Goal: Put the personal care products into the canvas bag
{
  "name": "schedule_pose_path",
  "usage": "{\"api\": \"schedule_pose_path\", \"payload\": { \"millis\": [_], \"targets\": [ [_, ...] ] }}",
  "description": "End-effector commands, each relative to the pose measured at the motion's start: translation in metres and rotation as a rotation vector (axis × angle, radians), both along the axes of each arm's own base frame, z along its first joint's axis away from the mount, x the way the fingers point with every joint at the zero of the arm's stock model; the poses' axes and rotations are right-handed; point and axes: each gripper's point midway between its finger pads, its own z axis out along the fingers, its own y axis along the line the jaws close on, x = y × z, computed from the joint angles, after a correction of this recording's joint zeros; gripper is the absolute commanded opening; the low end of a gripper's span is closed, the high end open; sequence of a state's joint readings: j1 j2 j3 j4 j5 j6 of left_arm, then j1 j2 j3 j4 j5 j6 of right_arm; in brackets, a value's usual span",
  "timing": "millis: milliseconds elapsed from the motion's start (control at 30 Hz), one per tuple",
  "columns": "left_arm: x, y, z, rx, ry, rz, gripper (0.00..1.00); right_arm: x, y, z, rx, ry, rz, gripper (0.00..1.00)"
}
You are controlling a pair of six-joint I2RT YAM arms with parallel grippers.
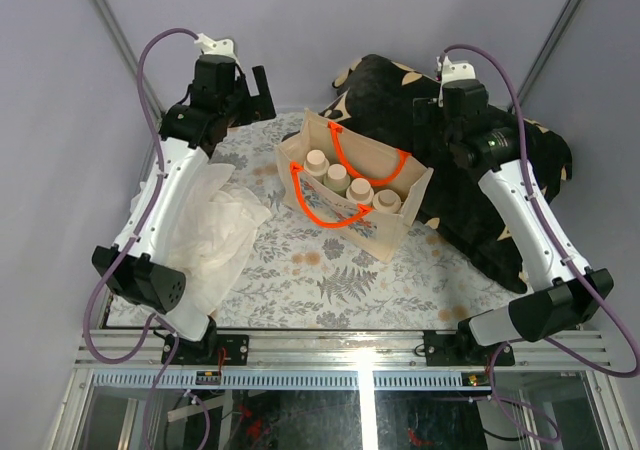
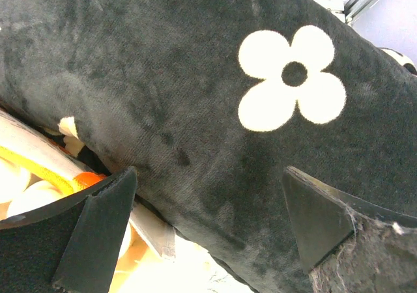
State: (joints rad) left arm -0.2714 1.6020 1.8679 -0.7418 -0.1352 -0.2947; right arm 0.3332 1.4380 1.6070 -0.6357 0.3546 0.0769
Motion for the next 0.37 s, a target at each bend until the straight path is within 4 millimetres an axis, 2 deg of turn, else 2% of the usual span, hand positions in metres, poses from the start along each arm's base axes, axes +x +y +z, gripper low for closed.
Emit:
{"api": "schedule_pose_path", "payload": {
  "millis": [0,333],
  "targets": [
    [0.0002,0.0128,-0.0026,0.011,0.003,0.084,1.0,0.0088,-0.0038,0.0354,0.007,-0.119,-0.014,0.99],
    [-0.0012,0.0213,-0.0054,0.04,-0.004,0.118,1.0,0.0125,-0.0014,0.0288,0.002,-0.1,-0.006,0.99]
  ]
}}
